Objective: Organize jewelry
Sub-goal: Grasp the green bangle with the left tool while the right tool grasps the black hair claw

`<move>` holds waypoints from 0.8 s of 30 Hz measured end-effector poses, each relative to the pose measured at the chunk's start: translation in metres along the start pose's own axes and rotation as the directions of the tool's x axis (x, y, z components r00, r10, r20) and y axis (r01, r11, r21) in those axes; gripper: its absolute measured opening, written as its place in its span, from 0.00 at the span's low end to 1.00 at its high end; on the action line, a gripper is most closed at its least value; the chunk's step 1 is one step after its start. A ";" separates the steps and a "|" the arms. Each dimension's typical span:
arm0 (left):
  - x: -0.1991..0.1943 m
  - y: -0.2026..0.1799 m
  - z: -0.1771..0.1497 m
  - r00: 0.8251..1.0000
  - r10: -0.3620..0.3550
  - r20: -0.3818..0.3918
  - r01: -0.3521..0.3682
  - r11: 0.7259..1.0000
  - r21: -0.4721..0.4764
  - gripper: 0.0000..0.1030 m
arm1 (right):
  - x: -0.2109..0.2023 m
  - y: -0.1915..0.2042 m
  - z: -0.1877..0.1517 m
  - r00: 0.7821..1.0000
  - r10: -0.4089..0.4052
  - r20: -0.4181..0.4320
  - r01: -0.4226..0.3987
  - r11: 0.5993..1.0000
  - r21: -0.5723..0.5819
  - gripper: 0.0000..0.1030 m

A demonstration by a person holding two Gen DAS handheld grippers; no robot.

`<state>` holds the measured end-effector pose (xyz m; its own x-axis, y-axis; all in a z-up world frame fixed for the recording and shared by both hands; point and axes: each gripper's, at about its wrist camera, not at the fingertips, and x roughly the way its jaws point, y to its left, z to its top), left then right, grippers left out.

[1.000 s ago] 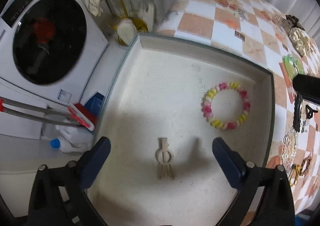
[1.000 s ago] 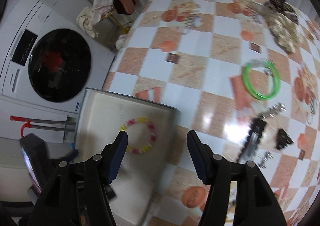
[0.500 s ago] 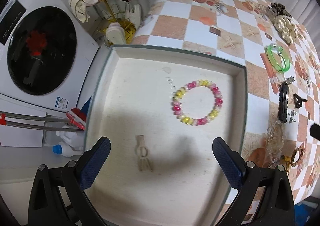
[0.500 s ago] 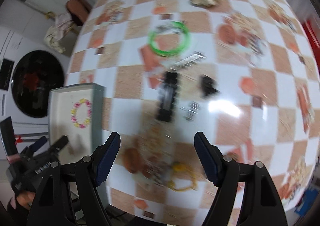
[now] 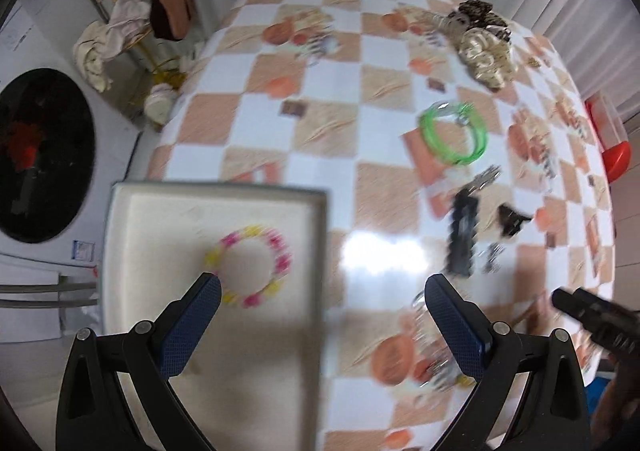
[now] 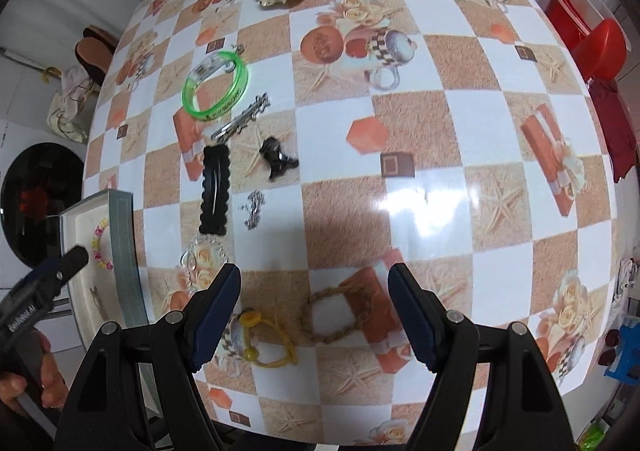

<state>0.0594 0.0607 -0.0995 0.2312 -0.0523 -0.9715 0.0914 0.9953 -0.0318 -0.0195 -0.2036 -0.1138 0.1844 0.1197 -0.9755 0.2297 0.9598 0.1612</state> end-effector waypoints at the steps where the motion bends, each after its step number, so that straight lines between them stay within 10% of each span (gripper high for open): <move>1: 0.002 -0.006 0.007 1.000 -0.007 0.001 0.007 1.000 -0.007 1.00 | 0.001 0.000 0.003 1.000 0.003 0.004 -0.002 1.000 -0.004 0.77; 24: 0.083 -0.063 0.087 1.000 -0.014 -0.019 0.012 0.994 -0.104 1.00 | 0.047 0.019 0.061 0.999 0.052 -0.016 -0.053 0.993 -0.104 0.77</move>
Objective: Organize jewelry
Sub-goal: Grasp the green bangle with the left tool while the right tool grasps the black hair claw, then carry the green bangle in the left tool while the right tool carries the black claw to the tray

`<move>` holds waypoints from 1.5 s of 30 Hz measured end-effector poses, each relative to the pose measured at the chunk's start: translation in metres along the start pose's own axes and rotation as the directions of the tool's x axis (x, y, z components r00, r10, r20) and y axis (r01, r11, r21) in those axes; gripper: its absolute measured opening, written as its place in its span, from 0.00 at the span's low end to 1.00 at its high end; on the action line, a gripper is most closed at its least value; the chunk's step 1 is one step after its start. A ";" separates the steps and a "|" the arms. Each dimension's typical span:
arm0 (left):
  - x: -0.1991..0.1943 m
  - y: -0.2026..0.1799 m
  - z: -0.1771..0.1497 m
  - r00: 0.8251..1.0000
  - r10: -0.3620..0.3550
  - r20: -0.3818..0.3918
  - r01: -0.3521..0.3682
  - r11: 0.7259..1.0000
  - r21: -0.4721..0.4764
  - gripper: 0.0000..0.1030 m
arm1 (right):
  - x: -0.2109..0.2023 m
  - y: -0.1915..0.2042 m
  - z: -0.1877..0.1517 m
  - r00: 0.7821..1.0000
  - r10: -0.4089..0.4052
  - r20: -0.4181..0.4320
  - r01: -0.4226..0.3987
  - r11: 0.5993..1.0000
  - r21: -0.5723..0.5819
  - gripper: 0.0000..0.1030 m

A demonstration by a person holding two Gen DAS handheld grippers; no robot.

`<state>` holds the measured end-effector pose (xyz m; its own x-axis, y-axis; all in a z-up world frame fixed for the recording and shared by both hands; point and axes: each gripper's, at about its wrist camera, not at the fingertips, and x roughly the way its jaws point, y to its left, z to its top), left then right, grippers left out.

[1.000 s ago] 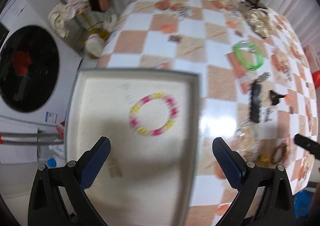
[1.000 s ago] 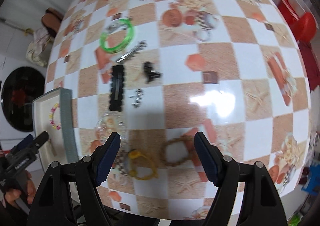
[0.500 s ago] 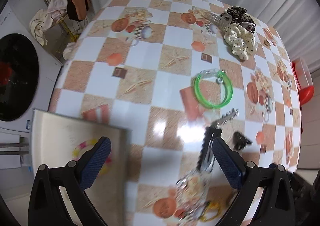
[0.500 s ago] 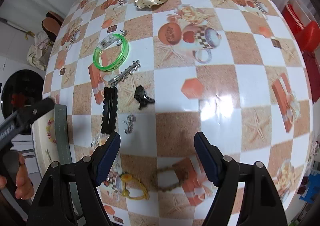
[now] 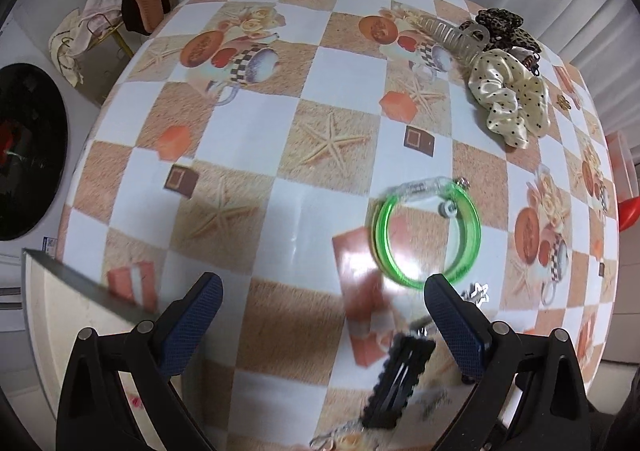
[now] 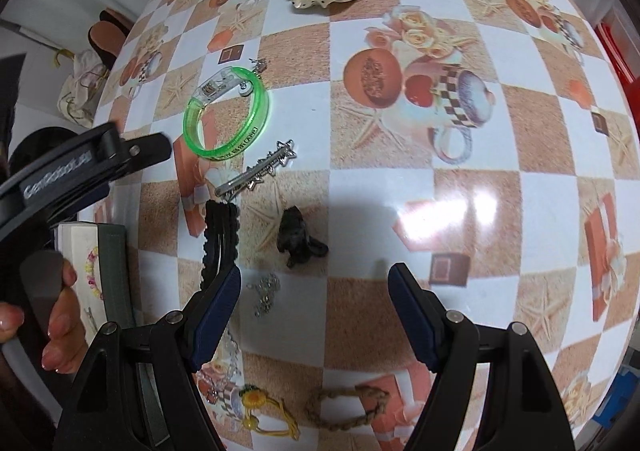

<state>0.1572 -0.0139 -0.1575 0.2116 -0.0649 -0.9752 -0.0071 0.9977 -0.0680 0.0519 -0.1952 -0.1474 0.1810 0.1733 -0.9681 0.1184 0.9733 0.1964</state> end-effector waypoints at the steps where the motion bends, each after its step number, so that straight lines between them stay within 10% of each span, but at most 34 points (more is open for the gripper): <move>1: 0.002 -0.002 0.003 1.000 -0.001 0.001 0.001 1.000 0.003 1.00 | 0.002 0.001 0.002 1.000 0.000 0.000 0.000 1.000 -0.005 0.77; 17: 0.034 -0.029 0.022 1.000 0.016 -0.016 -0.014 0.996 0.089 0.73 | 0.018 0.012 0.014 0.999 -0.041 0.015 0.042 0.998 -0.047 0.61; 25: 0.031 -0.045 0.024 1.000 -0.005 0.002 0.005 0.992 0.123 0.12 | 0.021 0.018 0.019 0.996 -0.083 0.025 0.084 0.994 -0.065 0.18; 45: -0.035 -0.015 -0.015 0.993 -0.108 0.055 0.102 0.989 0.103 0.11 | -0.026 -0.007 -0.004 0.998 0.027 0.059 -0.029 0.999 0.022 0.18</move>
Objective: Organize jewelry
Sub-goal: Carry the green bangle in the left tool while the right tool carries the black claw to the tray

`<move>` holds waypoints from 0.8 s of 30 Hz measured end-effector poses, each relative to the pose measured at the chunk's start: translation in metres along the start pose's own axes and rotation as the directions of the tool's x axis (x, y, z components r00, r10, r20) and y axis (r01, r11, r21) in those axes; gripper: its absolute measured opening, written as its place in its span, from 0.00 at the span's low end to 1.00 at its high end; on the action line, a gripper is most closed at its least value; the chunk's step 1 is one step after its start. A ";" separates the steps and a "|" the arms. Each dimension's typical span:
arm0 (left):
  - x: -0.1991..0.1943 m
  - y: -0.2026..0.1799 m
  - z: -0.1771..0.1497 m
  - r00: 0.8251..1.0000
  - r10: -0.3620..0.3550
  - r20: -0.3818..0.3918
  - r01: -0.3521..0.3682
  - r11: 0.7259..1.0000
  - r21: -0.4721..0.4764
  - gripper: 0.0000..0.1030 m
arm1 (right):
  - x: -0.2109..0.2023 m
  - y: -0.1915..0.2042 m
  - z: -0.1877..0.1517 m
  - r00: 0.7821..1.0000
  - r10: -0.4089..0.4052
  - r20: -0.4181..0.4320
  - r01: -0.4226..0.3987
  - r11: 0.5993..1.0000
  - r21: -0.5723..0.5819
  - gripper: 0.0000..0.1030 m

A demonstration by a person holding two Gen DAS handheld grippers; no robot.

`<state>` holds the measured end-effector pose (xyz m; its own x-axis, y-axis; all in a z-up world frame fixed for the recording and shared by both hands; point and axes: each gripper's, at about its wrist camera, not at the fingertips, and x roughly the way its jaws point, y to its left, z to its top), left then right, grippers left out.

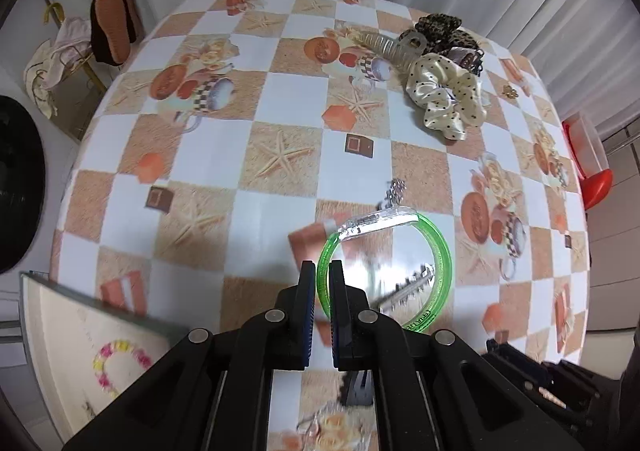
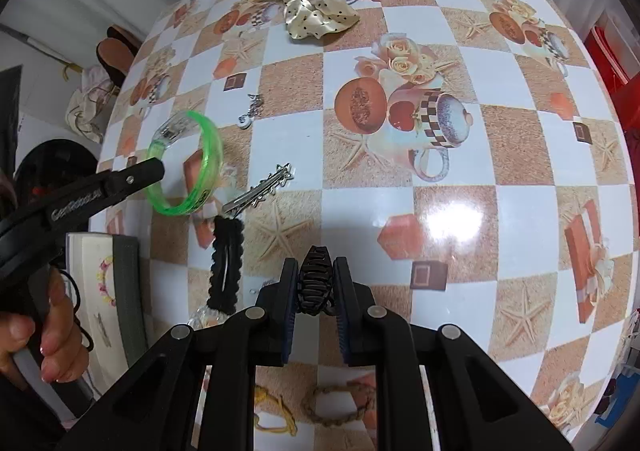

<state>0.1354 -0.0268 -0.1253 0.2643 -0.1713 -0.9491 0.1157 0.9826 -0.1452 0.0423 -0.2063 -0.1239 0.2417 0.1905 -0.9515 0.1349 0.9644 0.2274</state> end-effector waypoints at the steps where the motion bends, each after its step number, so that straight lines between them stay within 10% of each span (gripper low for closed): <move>1: -0.004 0.001 -0.003 1.000 -0.002 0.002 0.002 1.000 0.001 0.11 | -0.001 0.002 -0.001 1.000 0.000 0.000 0.000 1.000 -0.002 0.18; 24: -0.089 0.141 -0.110 0.995 0.095 0.029 -0.087 0.975 -0.206 0.11 | -0.018 0.127 -0.024 0.997 0.076 -0.020 -0.079 0.977 -0.200 0.18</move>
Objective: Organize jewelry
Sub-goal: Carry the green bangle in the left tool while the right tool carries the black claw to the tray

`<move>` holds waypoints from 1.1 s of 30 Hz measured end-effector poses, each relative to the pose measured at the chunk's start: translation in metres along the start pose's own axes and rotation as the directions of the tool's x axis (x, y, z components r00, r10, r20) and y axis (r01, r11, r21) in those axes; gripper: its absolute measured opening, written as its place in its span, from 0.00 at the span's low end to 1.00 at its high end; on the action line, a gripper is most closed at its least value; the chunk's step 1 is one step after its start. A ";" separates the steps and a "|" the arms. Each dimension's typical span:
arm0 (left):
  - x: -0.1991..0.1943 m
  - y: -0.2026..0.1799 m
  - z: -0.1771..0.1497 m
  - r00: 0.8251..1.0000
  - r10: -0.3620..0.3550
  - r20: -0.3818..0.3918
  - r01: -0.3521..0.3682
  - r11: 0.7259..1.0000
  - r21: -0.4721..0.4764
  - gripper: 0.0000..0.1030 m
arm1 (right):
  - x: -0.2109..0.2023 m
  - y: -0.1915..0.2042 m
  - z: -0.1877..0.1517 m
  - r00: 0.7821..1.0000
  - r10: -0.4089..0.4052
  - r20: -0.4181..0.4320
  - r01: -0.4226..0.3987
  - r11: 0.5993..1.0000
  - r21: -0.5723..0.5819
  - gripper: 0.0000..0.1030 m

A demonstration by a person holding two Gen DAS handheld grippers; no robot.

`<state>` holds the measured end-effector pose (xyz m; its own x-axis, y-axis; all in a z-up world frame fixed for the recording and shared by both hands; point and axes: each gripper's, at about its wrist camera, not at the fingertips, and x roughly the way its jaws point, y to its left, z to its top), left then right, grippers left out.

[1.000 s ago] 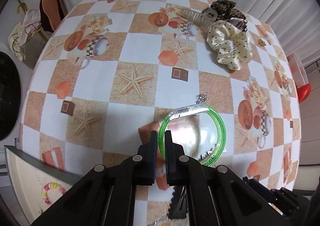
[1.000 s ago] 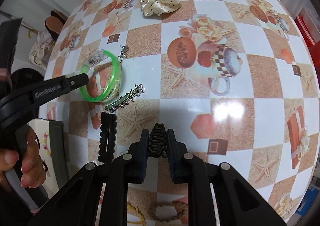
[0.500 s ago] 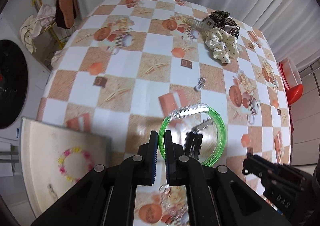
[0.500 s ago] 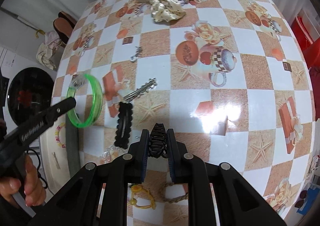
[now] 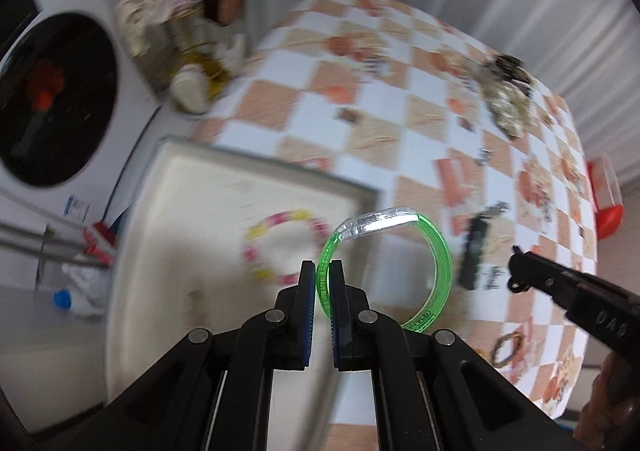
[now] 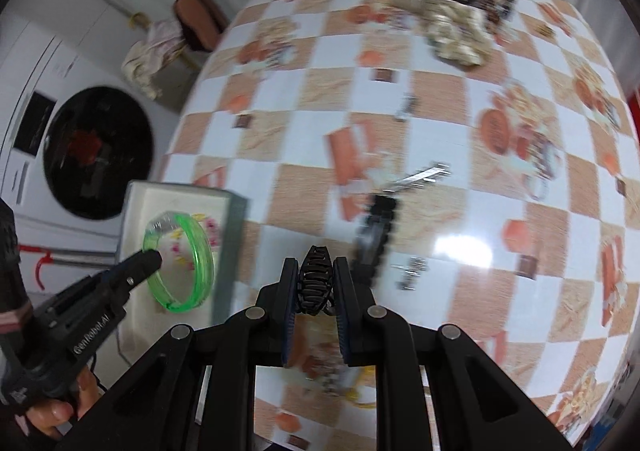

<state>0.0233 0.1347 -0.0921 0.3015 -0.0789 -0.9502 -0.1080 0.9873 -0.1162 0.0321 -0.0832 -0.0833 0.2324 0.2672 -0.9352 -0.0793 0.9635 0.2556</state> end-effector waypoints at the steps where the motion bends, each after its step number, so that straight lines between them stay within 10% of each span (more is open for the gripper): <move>1: 0.001 0.013 -0.002 1.000 0.015 -0.002 -0.015 1.000 -0.025 0.11 | 0.003 0.009 0.001 1.000 0.007 -0.004 -0.007 1.000 -0.014 0.18; 12: 0.022 0.099 -0.005 0.994 0.112 -0.010 -0.112 0.981 -0.158 0.11 | 0.055 0.101 0.005 0.995 0.059 -0.078 -0.072 0.984 -0.164 0.18; 33: 0.069 0.100 0.012 0.984 0.178 -0.005 -0.177 0.980 -0.085 0.11 | 0.120 0.126 0.018 0.987 0.043 -0.152 -0.071 0.981 -0.182 0.18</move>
<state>0.0451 0.2292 -0.1658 0.2726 0.0970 -0.9572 -0.2401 0.9703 0.0300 0.0674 0.0708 -0.1585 0.0784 0.3028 -0.9498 -0.2708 0.9234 0.2721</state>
